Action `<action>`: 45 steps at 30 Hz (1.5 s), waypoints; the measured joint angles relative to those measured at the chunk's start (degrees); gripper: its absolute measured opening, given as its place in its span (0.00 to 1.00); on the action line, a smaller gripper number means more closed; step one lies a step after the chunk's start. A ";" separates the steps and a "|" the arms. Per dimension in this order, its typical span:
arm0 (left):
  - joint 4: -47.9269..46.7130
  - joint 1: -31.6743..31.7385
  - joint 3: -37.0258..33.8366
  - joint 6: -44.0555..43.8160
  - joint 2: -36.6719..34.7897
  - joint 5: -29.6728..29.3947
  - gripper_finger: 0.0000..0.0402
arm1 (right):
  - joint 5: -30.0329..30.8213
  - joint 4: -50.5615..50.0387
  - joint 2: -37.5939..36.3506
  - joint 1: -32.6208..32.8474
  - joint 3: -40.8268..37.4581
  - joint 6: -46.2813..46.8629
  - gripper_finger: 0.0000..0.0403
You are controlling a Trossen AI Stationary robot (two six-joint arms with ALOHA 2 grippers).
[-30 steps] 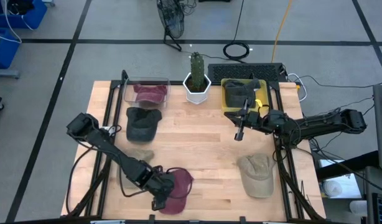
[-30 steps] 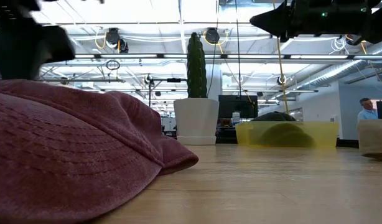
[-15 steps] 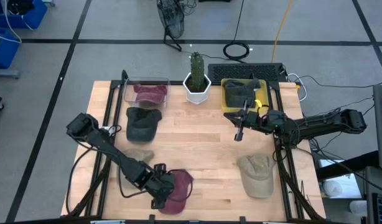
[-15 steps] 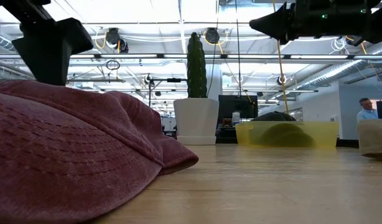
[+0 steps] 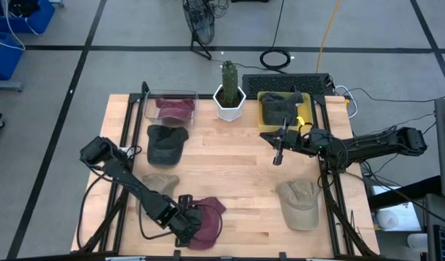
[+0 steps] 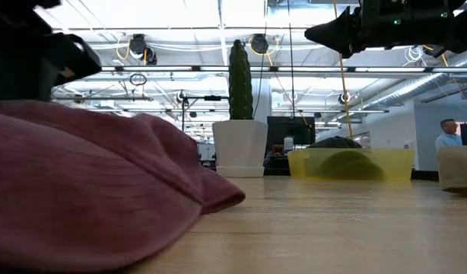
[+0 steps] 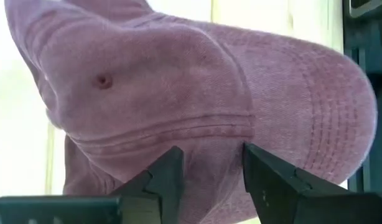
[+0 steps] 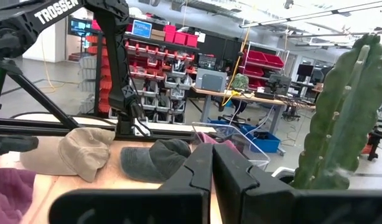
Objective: Pick & Place hat
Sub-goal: Put the red cap into the transparent bin
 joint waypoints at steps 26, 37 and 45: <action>-8.79 7.07 0.12 12.96 0.29 -3.70 0.04 | -0.04 -0.31 0.00 0.00 0.00 0.00 0.01; -15.18 17.24 0.12 31.20 0.29 -8.02 0.04 | -0.04 -0.48 0.00 0.00 0.00 -0.28 0.01; -16.76 25.74 0.08 45.49 0.29 -12.49 0.02 | -0.04 -0.59 0.00 0.00 0.00 -0.44 0.01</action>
